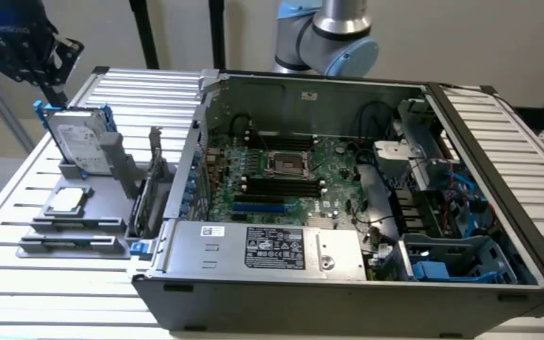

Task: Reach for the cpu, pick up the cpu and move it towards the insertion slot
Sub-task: 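Pick up the cpu and move it towards the insertion slot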

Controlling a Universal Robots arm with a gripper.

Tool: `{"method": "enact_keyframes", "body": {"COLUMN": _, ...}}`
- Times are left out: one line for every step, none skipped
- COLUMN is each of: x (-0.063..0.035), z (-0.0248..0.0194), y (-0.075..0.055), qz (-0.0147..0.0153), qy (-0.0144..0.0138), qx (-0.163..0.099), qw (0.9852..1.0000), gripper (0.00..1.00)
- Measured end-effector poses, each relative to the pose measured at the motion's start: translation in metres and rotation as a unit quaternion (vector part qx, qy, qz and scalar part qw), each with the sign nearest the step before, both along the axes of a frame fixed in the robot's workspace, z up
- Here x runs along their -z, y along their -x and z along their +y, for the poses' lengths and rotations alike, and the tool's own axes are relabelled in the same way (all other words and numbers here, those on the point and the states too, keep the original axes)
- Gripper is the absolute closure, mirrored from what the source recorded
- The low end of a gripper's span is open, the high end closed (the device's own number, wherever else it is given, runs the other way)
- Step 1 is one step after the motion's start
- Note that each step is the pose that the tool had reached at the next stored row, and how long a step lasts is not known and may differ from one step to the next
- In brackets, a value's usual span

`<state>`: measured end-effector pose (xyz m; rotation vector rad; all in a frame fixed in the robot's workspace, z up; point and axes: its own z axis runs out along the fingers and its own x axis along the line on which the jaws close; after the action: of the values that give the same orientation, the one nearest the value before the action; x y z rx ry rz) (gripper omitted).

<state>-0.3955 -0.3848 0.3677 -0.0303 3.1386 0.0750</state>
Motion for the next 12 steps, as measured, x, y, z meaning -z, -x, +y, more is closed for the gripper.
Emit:
{"method": "enact_keyframes", "body": {"x": 0.0013, "z": -0.0011, "y": 0.003, "qz": 0.0002, "qy": 0.0000, "qx": 0.000, "qw": 1.0000, "gripper": 0.89}}
{"method": "enact_keyframes", "body": {"x": 0.0027, "z": -0.0020, "y": 0.007, "qz": 0.0006, "qy": 0.0000, "qx": 0.000, "qw": 1.0000, "gripper": 0.89}}
{"method": "enact_keyframes", "body": {"x": 0.0041, "z": -0.0027, "y": 0.010, "qz": 0.0012, "qy": 0.0000, "qx": 0.000, "qw": 1.0000, "gripper": 0.89}}
{"method": "enact_keyframes", "body": {"x": 0.0056, "z": -0.0032, "y": 0.013, "qz": 0.0018, "qy": 0.0000, "qx": 0.000, "qw": 1.0000, "gripper": 0.89}}
{"method": "enact_keyframes", "body": {"x": 0.0070, "z": -0.0034, "y": 0.017, "qz": 0.0024, "qy": 0.0001, "qx": 0.000, "qw": 1.0000, "gripper": 0.89}}
{"method": "enact_keyframes", "body": {"x": 0.0084, "z": -0.0036, "y": 0.022, "qz": 0.0028, "qy": 0.0000, "qx": 0.000, "qw": 1.0000, "gripper": 0.89}}
{"method": "enact_keyframes", "body": {"x": 0.0099, "z": -0.0037, "y": 0.026, "qz": 0.0032, "qy": 0.0000, "qx": 0.000, "qw": 1.0000, "gripper": 0.89}}
{"method": "enact_keyframes", "body": {"x": 0.0114, "z": -0.0038, "y": 0.031, "qz": 0.0036, "qy": 0.0000, "qx": 0.000, "qw": 1.0000, "gripper": 0.89}}
{"method": "enact_keyframes", "body": {"x": 0.0128, "z": -0.0038, "y": 0.035, "qz": 0.0040, "qy": 0.0000, "qx": 0.000, "qw": 1.0000, "gripper": 0.89}}
{"method": "enact_keyframes", "body": {"x": 0.0140, "z": -0.0039, "y": 0.039, "qz": 0.0045, "qy": 0.0001, "qx": 0.000, "qw": 1.0000, "gripper": 0.89}}
{"method": "enact_keyframes", "body": {"x": 0.0150, "z": -0.0044, "y": 0.042, "qz": 0.0050, "qy": 0.0000, "qx": 0.000, "qw": 1.0000, "gripper": 0.89}}
{"method": "enact_keyframes", "body": {"x": 0.0157, "z": -0.0056, "y": 0.044, "qz": 0.0052, "qy": 0.0000, "qx": 0.000, "qw": 1.0000, "gripper": 0.89}}
